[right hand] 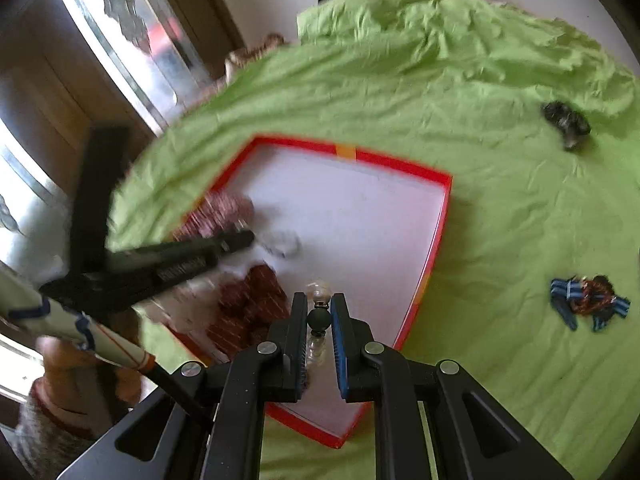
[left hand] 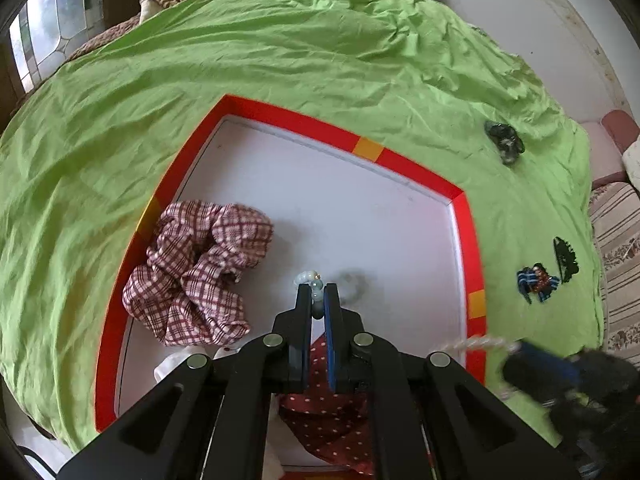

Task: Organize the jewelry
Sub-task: 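Carry the pearl bracelet into the box and open the right tool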

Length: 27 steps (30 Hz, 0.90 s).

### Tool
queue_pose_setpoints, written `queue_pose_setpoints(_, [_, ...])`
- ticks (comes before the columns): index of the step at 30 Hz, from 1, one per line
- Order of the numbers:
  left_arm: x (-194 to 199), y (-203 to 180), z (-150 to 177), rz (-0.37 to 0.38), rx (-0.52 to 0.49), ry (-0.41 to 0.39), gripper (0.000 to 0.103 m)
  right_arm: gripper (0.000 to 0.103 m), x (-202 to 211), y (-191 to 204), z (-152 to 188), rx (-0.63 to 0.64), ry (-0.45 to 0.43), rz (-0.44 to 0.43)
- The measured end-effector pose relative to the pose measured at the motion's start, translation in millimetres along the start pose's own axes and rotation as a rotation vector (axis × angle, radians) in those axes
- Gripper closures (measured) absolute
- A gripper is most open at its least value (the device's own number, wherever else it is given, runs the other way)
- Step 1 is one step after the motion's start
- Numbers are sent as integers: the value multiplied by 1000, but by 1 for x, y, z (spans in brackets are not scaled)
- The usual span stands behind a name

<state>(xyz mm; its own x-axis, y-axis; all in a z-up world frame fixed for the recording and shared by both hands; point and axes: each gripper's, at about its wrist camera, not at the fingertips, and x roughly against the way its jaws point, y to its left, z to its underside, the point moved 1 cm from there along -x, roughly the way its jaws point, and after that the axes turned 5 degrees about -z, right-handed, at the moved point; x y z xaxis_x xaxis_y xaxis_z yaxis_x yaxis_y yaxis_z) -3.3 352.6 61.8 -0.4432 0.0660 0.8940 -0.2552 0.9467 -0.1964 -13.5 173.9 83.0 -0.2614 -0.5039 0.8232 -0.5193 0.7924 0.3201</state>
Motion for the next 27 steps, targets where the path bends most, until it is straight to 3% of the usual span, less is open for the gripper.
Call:
queue_pose_setpoints(5, [-8,4,9,-32,-2,37,98,90,-29,-13,23,8,76,66])
queue_pose_setpoints(9, [1,1,13,-37,-2,21,95,90,-25,-15,27,20,66,75])
queue_pose_setpoints(10, [4,0,14,-36,2,16,88,86,-23,-14,27,21,62,75])
queue_pose_setpoints(11, [9,-1,15,-35,8,8,83,76,-19,-13,28,23,55,70])
queue_pose_setpoints(12, [13,-2,15,-36,13,0,71,68,-16,-12,28,23,50,67])
queue_pose_setpoints(13, [20,-3,16,-37,18,-13,63,55,-12,-11,28,24,41,67])
queue_pose_setpoints(15, [35,-6,18,-34,27,-41,54,46,6,-8,34,38,-5,70])
queue_pose_setpoints(20, [73,-15,35,-82,52,-119,47,38,43,-10,61,80,-93,124])
queue_pose_setpoints(27, [113,-69,85,-126,-3,-243,41,37,81,-40,112,39,-167,216])
